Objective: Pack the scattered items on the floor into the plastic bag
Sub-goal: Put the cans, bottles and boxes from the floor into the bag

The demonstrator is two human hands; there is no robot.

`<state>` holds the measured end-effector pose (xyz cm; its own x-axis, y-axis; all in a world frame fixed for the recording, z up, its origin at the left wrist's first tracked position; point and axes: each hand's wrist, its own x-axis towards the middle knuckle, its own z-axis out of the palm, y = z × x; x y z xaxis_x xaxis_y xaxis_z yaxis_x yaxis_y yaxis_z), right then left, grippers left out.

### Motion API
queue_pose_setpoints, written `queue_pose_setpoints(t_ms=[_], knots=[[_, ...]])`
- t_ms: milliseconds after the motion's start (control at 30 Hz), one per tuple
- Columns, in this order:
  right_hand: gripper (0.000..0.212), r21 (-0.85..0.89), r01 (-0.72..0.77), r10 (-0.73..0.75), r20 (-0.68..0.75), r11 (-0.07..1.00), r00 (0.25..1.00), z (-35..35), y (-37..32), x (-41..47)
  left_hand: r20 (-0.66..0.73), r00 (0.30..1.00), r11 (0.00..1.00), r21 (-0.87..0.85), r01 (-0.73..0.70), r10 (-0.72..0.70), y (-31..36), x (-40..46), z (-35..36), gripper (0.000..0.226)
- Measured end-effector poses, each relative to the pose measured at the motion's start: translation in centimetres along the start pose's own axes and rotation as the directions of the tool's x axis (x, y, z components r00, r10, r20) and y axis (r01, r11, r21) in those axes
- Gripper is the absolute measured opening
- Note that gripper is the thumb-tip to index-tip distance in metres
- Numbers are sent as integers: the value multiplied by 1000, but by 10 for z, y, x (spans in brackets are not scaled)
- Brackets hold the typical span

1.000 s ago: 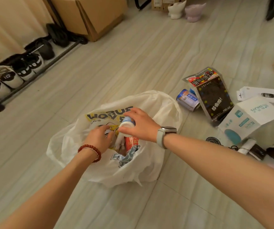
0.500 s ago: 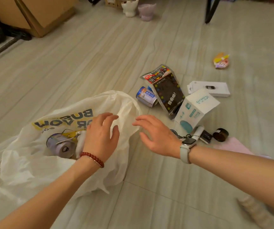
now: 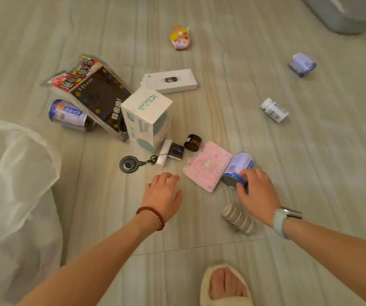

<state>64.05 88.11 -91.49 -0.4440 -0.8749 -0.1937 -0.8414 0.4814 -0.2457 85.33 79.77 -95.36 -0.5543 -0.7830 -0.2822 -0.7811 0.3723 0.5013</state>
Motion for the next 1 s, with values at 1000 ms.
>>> queue_pose_setpoints(t_ms=[1000], knots=[[56,82,-312,252,413,947,875,5,58,16,256,932,830,-436,347,-256,11,37,-3,50]])
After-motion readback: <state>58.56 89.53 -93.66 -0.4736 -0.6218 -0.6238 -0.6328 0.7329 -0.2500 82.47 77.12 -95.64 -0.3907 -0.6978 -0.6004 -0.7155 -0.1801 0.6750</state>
